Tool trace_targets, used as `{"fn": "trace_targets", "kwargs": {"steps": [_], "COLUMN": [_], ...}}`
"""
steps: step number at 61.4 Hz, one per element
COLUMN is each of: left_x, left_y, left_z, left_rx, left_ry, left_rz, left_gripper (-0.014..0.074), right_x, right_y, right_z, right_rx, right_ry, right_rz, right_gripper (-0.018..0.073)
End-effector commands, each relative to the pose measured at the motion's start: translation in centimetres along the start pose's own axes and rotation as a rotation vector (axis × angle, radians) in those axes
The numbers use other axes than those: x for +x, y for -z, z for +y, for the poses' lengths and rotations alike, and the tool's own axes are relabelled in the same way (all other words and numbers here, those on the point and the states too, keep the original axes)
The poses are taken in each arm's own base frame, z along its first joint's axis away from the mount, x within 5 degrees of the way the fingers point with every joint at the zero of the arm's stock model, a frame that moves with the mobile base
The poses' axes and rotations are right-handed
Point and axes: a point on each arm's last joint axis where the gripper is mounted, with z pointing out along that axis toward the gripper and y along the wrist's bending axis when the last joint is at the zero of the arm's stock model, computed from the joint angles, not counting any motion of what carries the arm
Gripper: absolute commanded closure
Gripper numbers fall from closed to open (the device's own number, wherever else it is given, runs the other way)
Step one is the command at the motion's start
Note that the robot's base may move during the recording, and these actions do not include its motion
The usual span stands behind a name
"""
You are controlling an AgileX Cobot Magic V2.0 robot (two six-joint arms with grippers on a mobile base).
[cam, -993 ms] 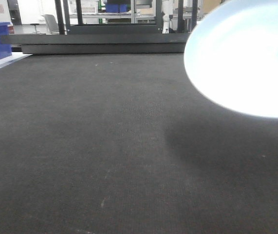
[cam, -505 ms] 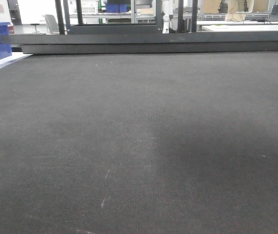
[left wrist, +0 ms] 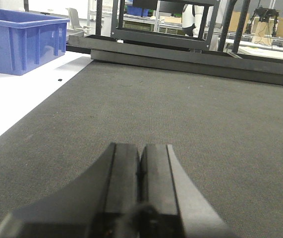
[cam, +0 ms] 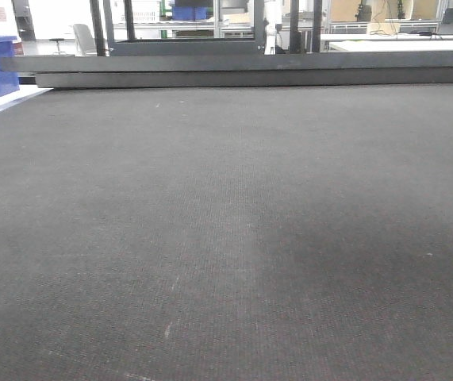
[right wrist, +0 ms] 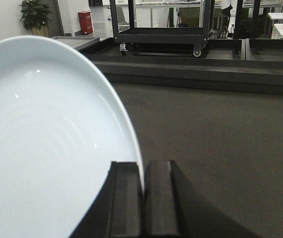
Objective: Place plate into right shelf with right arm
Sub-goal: 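Drive the base to the metal shelf holding the plate in the right gripper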
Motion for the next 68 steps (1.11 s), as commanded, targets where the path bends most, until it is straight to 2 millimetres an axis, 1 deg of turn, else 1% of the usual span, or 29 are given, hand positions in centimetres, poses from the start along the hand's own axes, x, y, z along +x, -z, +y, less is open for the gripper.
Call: {"fn": "trace_targets", "kwargs": {"steps": [1,68], "left_x": [-0.64,-0.64], "left_y": [0.11,0.11], "left_z": [-0.05,-0.05], "left_rx": [0.008,0.008], "left_ry": [0.006,0.006], "left_rz": [-0.094,-0.094], "left_gripper": [0.0643,0.0643], "right_x": [-1.87,-1.87], "right_y": [0.35,0.32], "right_z": [0.30,0.30], "right_rx": [-0.026,-0.026], "right_ry": [0.018,0.018], "right_rz": [-0.124,-0.123], "right_gripper": [0.0505,0.0505]}}
